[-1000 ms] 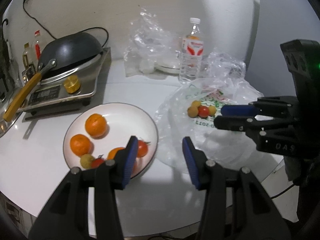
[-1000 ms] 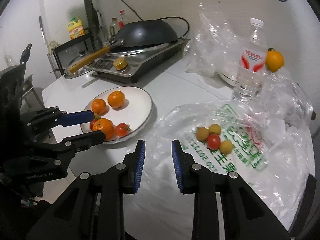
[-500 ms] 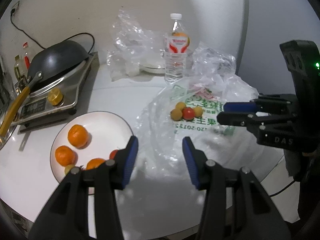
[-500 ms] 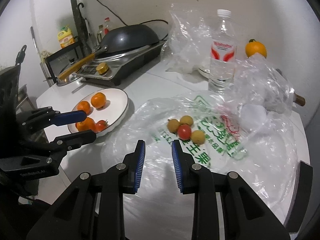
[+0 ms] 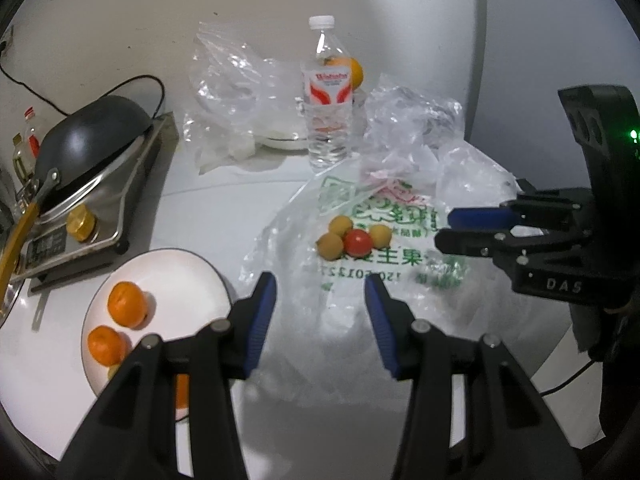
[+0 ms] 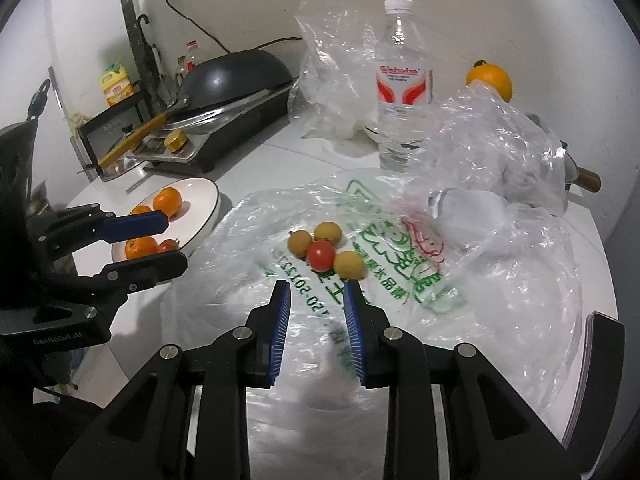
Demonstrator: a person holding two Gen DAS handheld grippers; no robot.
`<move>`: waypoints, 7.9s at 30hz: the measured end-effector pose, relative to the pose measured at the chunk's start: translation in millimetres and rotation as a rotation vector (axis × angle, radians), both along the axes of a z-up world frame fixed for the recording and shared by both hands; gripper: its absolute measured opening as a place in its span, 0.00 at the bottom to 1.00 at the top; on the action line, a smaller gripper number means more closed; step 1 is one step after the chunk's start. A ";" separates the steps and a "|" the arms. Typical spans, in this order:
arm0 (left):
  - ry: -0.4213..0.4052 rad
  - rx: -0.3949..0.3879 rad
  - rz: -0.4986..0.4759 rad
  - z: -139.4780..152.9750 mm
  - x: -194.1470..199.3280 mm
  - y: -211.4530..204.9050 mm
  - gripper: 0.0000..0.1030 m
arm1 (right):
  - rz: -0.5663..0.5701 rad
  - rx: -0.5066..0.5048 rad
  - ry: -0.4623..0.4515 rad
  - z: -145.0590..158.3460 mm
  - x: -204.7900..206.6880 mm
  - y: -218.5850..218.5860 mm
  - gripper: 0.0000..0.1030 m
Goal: Organize fruits
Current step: 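Move both open grippers back over the remaining fruits on the bag, then grasp a small yellow fruit with the right gripper while the left gripper grasps another yellow fruit, then lift the yellow fruits in both grippers up from the bag toward the plate, then carry the yellow fruits in both grippers over the white plate, then lower and release the yellow fruits onto the plate with both grippers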
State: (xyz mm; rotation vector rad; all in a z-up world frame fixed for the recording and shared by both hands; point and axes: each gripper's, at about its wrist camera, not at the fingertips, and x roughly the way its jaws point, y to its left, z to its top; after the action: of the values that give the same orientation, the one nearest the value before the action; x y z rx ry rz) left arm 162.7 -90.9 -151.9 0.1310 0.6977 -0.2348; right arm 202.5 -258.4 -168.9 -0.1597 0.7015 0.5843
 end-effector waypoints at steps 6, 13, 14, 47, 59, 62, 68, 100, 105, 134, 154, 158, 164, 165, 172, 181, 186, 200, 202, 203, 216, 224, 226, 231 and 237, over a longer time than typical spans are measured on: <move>0.015 0.015 -0.004 -4.1 15.0 -8.3 0.46 | -0.006 0.007 0.012 -3.6 14.3 -4.6 0.28; 0.028 0.022 -0.017 -10.0 35.1 -13.1 0.46 | -0.008 -0.002 0.028 -8.0 30.3 -5.8 0.28; 0.030 0.023 -0.018 -11.1 37.8 -13.6 0.46 | -0.009 -0.002 0.031 -8.8 32.3 -5.1 0.28; 0.099 0.055 -0.082 -41.1 92.9 -19.1 0.46 | -0.003 -0.051 0.136 -46.5 87.3 19.2 0.28; 0.088 0.216 -0.159 -59.5 99.3 -43.9 0.41 | -0.003 -0.034 0.104 -41.5 84.1 8.8 0.26; 0.097 0.228 -0.170 -64.4 103.7 -48.9 0.36 | -0.014 -0.036 0.107 -42.8 86.2 5.3 0.26; 0.089 0.256 -0.199 -67.8 106.7 -57.3 0.32 | -0.032 -0.016 0.098 -39.4 87.2 -4.0 0.26; 0.008 0.159 -0.193 -28.0 52.6 -46.6 0.27 | -0.037 -0.029 0.003 -8.0 41.5 2.5 0.26; -0.008 0.141 -0.184 -20.1 40.0 -42.2 0.27 | -0.034 -0.031 -0.012 -0.8 29.3 4.7 0.26; -0.059 0.020 -0.083 3.6 -20.3 20.6 0.27 | 0.016 -0.057 -0.090 25.3 -18.9 56.3 0.26; -0.061 -0.023 -0.022 1.0 -41.8 68.5 0.27 | 0.076 -0.113 -0.092 25.1 -36.3 103.5 0.26; -0.076 -0.004 0.005 0.3 -47.3 78.2 0.27 | 0.090 -0.124 -0.088 23.7 -37.3 114.6 0.26; -0.067 -0.020 0.034 -4.2 -49.8 95.9 0.27 | 0.116 -0.136 -0.082 19.1 -39.2 130.1 0.26; -0.066 -0.021 0.040 -5.0 -50.2 98.5 0.27 | 0.122 -0.138 -0.081 18.3 -39.4 133.0 0.26; -0.062 -0.026 0.081 -9.5 -47.1 117.4 0.27 | 0.143 -0.150 -0.072 14.9 -36.4 145.8 0.26; -0.052 -0.027 0.117 -18.4 -31.4 137.9 0.27 | 0.157 -0.158 -0.050 8.4 -25.8 155.5 0.26; -0.043 -0.027 0.126 -23.3 -20.1 145.1 0.27 | 0.158 -0.163 -0.034 2.8 -17.9 158.7 0.26; 0.011 -0.006 0.134 -43.6 12.3 151.0 0.27 | 0.173 -0.168 -0.001 -9.0 6.9 170.5 0.26; 0.018 -0.008 0.134 -45.0 14.6 152.0 0.27 | 0.173 -0.168 -0.001 -9.1 8.7 172.1 0.26; 0.019 -0.007 0.131 -45.2 15.4 152.0 0.27 | 0.174 -0.167 -0.002 -8.9 9.0 172.9 0.26; -0.006 -0.050 0.129 -38.6 10.4 166.0 0.28 | 0.189 -0.183 0.001 -12.0 11.4 193.2 0.26; -0.021 -0.088 0.166 -35.7 2.4 187.1 0.29 | 0.219 -0.195 0.006 -14.9 11.5 216.5 0.26; -0.027 -0.095 0.171 -35.1 0.3 191.3 0.29 | 0.226 -0.198 0.011 -16.6 12.7 222.0 0.26; -0.036 -0.112 0.181 -34.2 -3.5 199.3 0.30 | 0.236 -0.193 0.032 -21.8 15.9 234.6 0.26; -0.039 -0.125 0.189 -34.5 -5.3 205.2 0.30 | 0.258 -0.177 0.074 -28.2 18.3 248.4 0.26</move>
State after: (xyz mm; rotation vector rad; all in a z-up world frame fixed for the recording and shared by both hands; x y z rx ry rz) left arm 157.5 114.3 -186.3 -0.0493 0.6508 -0.0940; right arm 220.9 -9.9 -197.2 -0.3990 0.8106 0.7769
